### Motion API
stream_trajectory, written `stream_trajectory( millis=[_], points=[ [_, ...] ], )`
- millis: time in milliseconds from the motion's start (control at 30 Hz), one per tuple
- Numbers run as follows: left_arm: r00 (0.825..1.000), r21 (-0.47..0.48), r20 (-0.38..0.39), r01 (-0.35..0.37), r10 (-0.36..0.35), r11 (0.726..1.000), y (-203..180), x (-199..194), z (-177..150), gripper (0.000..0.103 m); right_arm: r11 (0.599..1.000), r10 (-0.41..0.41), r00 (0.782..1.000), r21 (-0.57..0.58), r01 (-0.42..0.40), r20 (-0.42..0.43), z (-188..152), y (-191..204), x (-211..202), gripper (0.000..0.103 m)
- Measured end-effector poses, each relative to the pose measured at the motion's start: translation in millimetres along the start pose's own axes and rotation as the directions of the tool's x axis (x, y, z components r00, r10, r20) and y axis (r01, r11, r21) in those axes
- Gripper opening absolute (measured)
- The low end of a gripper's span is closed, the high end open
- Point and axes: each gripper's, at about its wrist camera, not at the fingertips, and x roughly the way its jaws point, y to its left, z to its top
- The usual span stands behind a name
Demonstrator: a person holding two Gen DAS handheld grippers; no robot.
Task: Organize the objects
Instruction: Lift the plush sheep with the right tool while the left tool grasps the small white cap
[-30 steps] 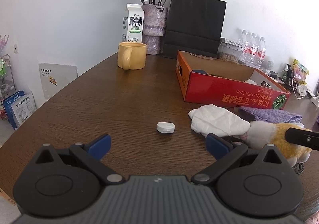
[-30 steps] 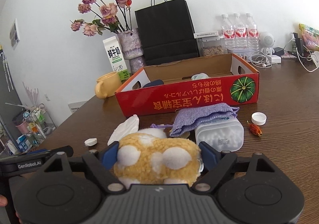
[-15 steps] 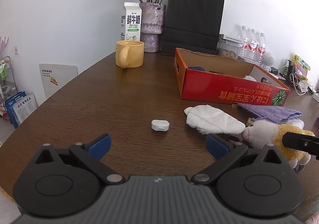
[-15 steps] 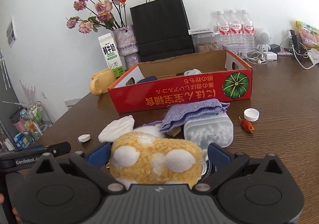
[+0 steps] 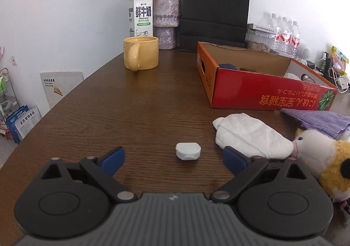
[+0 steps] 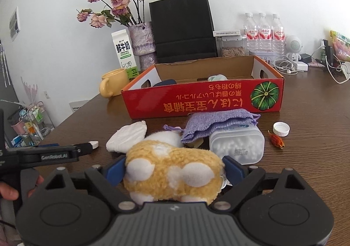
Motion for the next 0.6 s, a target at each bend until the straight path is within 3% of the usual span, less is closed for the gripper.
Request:
stream_trajectory(
  millis=[33,67,100,167,400,600],
  points=[
    [1.000,0.003,-0.010,-0.003,0.003,1.000,-0.6,5.8,1.8,0.085,1.000,0.001,1.000,0.000,-0.001,0.001,-0.1,-0.4,0.1,0.091],
    [1.000,0.003,-0.023,0.000,0.000,1.000,-1.1,10.6,3.0,0.070,1.000,0.001,1.000,0.000,-0.001,0.002,-0.1,-0.5,0.3,0.091],
    [0.999,0.002,-0.034,0.011,-0.011,1.000,-1.5,14.0,3.2,0.048,1.000,0.002,1.000,0.001,-0.002,0.002,0.0,-0.7,0.5,0.091],
    [0.999,0.007,-0.022,0.028,-0.028,1.000,-2.9,12.4,2.0,0.029,1.000,0.002,1.000,0.000,-0.002,0.003,0.0,-0.6,0.5,0.091],
    [0.998,-0.007,0.016,0.060,-0.060,0.998,-2.4,-11.0,-3.8,0.029,1.000,0.006,1.000,-0.016,-0.006,0.000,-0.4,-0.3,2.1,0.091],
    [0.997,-0.021,0.034,0.067,-0.066,0.998,1.2,-26.7,-5.4,0.029,1.000,0.030,0.999,-0.008,-0.030,0.036,-1.1,-3.4,-7.0,0.085]
  ],
)
